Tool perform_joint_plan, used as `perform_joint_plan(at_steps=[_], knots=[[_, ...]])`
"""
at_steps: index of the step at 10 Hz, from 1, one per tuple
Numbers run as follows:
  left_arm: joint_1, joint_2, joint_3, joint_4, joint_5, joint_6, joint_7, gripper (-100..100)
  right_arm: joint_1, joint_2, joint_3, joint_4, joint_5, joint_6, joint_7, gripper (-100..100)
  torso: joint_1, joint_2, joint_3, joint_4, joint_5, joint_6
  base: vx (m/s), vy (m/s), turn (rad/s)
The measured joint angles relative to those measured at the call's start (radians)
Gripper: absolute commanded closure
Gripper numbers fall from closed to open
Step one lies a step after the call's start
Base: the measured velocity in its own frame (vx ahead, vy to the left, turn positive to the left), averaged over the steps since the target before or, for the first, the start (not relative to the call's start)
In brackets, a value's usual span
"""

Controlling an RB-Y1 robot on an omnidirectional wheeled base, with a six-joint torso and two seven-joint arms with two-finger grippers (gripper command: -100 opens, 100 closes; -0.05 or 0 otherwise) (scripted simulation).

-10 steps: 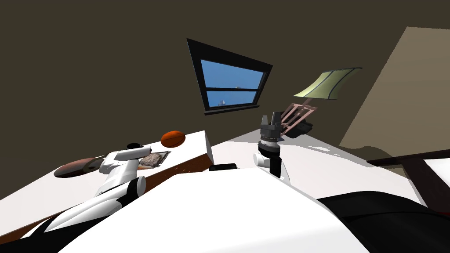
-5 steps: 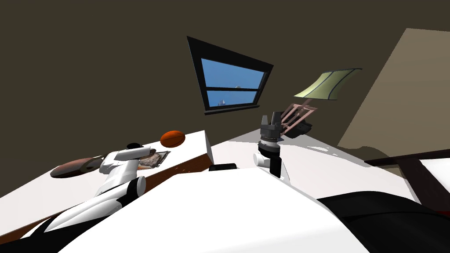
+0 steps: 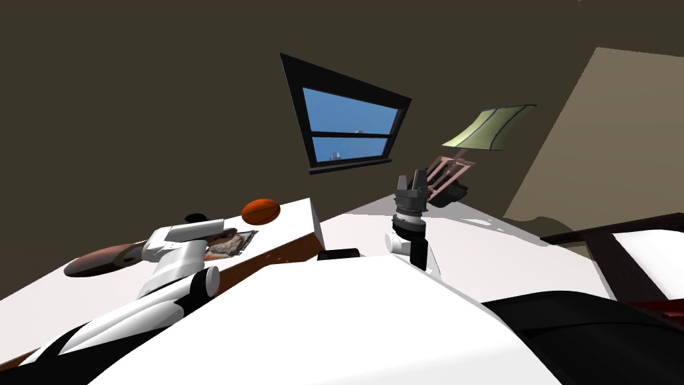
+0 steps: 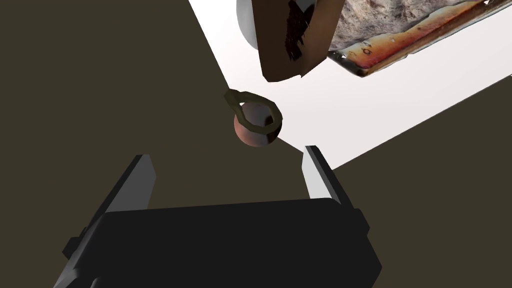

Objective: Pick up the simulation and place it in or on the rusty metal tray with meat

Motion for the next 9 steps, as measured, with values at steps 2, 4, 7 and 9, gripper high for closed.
perform_joint_plan(at_steps=[2,4,7,9], knots=[[-0.008,0.013,0.007,-0.009,0.009,0.029,-0.014,-100,0.0,0.0,0.0,0.0,0.0,0.0,0.0,0,-0.001,-0.001,0.0,0.0,0.0,0.0,-0.028,0.006,-0.042],[-0.014,0.018,0.009,-0.018,0.011,0.05,-0.021,0,0.0,0.0,0.0,0.0,0.0,0.0,0.0,0,-0.001,-0.002,-0.001,0.0,0.0,0.0,-0.006,0.003,-0.004],[-0.014,0.018,0.009,-0.018,0.011,0.05,-0.021,0,0.0,0.0,0.0,0.0,0.0,0.0,0.0,0,-0.001,-0.003,-0.002,-0.001,0.0,0.0,0.0,0.0,0.0],[-0.014,0.018,0.009,-0.018,0.011,0.05,-0.021,0,0.0,0.0,0.0,0.0,0.0,0.0,0.0,0,-0.001,-0.003,-0.002,-0.001,0.0,0.0,0.0,0.0,0.0]])
